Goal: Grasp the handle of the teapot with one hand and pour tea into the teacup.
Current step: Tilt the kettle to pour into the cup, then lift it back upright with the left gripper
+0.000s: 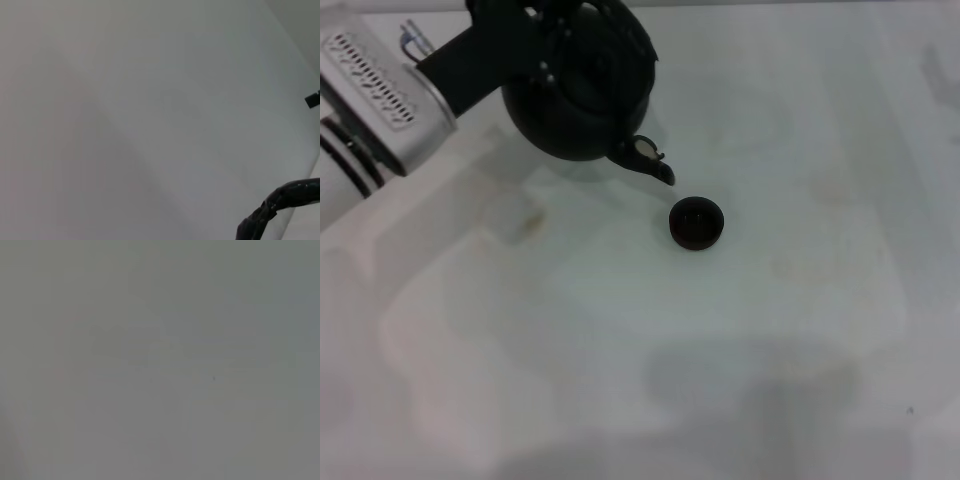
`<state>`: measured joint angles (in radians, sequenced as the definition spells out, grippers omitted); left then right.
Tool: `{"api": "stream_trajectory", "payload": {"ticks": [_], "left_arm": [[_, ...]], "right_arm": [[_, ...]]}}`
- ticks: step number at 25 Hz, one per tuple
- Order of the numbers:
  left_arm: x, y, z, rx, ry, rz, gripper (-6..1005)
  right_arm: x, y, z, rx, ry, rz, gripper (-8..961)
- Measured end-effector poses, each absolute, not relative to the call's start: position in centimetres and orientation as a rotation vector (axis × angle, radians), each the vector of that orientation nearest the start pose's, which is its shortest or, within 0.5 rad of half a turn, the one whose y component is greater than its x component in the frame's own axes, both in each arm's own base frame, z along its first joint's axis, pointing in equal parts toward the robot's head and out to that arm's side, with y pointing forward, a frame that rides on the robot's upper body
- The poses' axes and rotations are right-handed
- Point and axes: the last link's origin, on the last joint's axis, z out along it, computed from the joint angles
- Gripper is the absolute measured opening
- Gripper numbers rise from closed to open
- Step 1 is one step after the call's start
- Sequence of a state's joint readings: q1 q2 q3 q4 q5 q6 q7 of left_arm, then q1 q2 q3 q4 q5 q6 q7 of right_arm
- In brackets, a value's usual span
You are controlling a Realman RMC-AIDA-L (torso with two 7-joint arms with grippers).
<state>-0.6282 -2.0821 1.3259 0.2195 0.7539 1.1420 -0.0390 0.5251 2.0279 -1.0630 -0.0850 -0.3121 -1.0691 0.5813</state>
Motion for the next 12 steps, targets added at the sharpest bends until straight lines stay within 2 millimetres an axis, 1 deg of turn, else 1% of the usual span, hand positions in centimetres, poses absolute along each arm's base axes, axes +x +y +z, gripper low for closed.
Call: {"api": "stream_trajectory", "payload": {"ticks": [3, 12], "left_arm": [[-22.6, 38.0, -5.3, -2.153, 0.325, -0.548, 102], [-21.6, 38.6, -5.9, -2.182, 0.371, -0.532, 103]], "right_arm": [[34.8, 36.9, 4.2, -1.45, 0.784, 0.862, 825], [34.8, 36.9, 4.3, -1.443, 0.784, 0.864, 825]]}}
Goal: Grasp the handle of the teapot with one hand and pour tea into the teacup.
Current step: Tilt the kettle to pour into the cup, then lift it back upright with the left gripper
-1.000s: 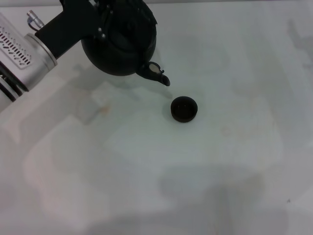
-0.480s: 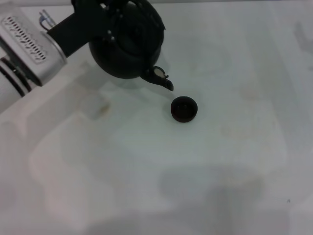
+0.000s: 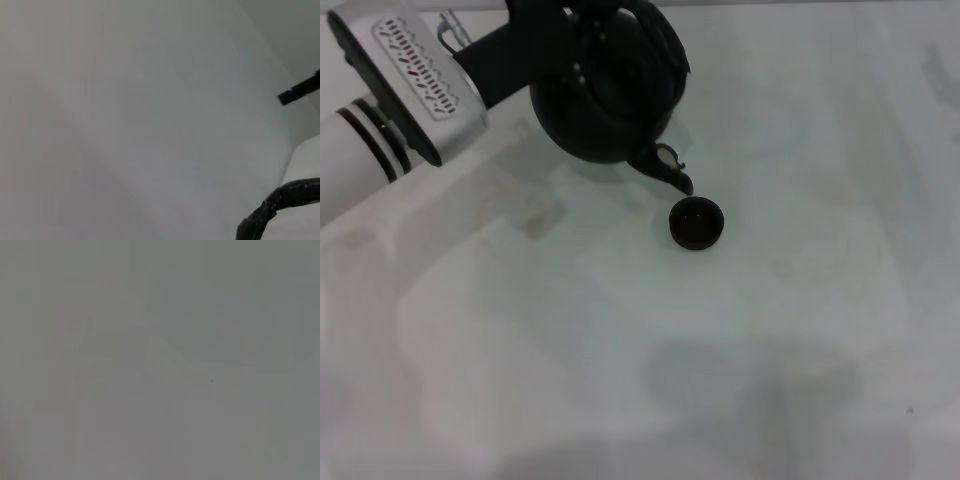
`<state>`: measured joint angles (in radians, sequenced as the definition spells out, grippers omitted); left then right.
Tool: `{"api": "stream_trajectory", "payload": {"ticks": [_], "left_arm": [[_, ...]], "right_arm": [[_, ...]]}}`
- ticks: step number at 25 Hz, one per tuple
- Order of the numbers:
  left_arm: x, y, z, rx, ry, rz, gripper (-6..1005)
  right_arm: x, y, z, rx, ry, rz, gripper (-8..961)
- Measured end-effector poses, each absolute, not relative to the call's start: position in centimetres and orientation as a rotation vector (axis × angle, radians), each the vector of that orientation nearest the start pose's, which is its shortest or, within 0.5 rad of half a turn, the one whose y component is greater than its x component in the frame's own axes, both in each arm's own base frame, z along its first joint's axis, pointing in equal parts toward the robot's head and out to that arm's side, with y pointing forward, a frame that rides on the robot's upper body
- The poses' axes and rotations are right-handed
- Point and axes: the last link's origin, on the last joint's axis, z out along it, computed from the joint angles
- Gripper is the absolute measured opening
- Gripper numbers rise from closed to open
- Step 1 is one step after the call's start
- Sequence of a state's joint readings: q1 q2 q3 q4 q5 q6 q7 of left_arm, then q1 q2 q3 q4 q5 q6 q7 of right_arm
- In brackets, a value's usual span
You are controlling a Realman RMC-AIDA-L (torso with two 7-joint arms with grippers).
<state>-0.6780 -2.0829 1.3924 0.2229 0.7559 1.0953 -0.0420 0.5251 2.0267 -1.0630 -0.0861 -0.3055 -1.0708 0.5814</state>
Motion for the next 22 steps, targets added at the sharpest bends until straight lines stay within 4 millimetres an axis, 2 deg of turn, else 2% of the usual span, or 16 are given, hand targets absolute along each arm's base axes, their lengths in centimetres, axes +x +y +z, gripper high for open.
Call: {"api": "stream_trajectory", "payload": {"ticks": [9, 22], "left_arm": [[-21.0, 38.8, -6.9, -2.236, 0.442, -0.473, 102], [-20.6, 38.8, -7.3, -2.244, 0.509, -0.452, 100]], "right_arm": [[35.0, 36.8, 4.4, -1.433, 0.789, 0.865, 825], [35.1, 36.8, 4.4, -1.424, 0.794, 0.864, 825]]}}
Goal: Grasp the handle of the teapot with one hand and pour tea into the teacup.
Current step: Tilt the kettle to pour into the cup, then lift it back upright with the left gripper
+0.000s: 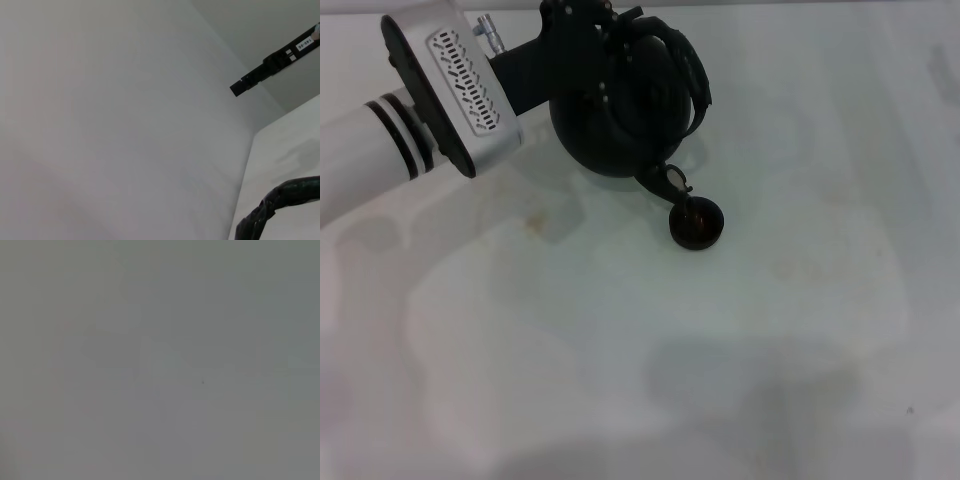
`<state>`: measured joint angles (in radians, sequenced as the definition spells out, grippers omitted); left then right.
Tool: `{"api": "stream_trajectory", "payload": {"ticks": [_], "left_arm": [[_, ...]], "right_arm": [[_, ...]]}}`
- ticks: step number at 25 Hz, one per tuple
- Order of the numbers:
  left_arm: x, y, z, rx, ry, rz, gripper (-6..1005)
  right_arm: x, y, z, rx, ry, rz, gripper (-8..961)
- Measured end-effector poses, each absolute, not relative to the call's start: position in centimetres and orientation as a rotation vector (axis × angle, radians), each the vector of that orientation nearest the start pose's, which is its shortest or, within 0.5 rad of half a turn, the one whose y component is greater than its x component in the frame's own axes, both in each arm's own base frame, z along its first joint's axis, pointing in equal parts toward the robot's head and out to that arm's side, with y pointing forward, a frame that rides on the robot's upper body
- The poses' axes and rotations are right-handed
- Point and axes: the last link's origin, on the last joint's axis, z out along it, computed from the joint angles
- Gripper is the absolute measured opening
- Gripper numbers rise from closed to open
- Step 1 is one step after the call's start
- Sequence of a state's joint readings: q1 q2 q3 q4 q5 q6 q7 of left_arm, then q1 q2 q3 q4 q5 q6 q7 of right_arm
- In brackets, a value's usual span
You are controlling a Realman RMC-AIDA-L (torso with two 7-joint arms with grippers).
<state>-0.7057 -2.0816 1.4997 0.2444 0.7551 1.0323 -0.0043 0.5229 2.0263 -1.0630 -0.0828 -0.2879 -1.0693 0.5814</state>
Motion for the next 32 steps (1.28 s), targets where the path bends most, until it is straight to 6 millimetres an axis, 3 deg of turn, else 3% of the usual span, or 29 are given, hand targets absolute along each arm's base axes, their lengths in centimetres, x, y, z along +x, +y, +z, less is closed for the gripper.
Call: {"api": "stream_trajectory", "payload": {"ticks": [32], "left_arm": [[-19.93, 38.97, -7.0, -2.222, 0.591, -0.446, 100]], "right_arm": [[35.06, 36.81, 4.46, -1.424, 0.794, 0.866, 825]]}}
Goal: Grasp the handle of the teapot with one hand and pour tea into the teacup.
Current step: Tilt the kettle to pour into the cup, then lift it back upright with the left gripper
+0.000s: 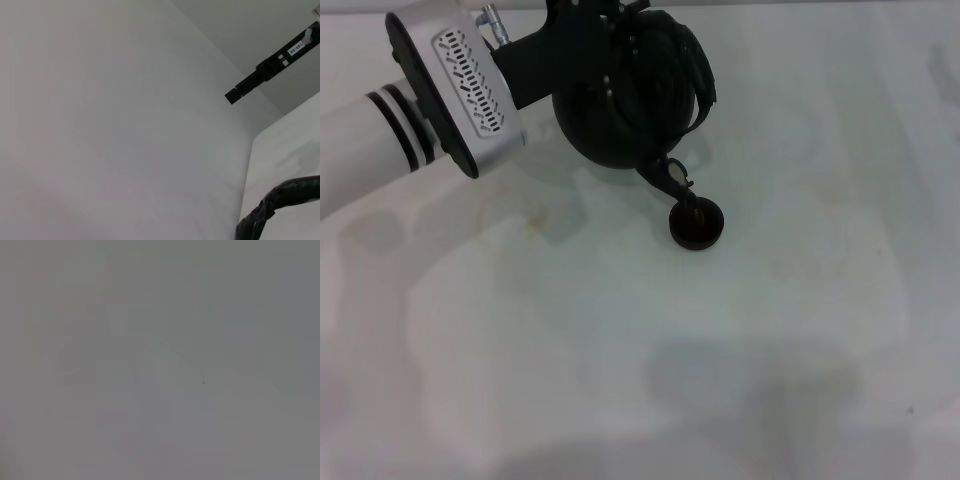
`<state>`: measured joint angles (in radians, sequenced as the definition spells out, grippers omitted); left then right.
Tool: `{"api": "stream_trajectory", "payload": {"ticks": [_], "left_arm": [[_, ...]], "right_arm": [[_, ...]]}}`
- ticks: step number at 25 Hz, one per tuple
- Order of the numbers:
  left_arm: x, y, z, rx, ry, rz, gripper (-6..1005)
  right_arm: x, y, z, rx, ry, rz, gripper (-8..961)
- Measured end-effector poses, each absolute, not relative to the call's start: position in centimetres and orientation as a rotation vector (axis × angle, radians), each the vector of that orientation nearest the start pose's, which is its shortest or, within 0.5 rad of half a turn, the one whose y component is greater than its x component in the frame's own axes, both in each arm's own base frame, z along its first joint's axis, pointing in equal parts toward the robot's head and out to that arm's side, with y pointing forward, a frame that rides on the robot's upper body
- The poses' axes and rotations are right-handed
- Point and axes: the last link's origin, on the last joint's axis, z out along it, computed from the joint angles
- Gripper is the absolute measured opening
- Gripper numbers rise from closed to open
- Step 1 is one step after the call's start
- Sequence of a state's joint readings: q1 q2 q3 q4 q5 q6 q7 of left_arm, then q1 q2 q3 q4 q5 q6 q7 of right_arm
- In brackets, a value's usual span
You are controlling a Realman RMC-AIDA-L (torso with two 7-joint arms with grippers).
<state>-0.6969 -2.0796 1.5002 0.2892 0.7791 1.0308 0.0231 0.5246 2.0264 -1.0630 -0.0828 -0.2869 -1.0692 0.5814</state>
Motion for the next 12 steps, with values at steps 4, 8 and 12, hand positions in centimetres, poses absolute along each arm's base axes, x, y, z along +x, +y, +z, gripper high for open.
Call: {"api": "stream_trajectory", "payload": {"ticks": [4, 8, 12], "left_arm": [[-19.97, 38.94, -7.02, -2.222, 0.589, -0.445, 100], [-20.08, 38.98, -7.04, -2.223, 0.584, -0.436, 100], [-20.15, 38.97, -7.04, -2.223, 0.582, -0.435, 100]], "right_arm": [[35.08, 36.81, 4.45, -1.424, 0.795, 0.865, 825], [35.15, 36.77, 4.43, -1.423, 0.797, 0.862, 825], [35.16, 36.76, 4.42, -1.423, 0.798, 0.862, 824]]}}
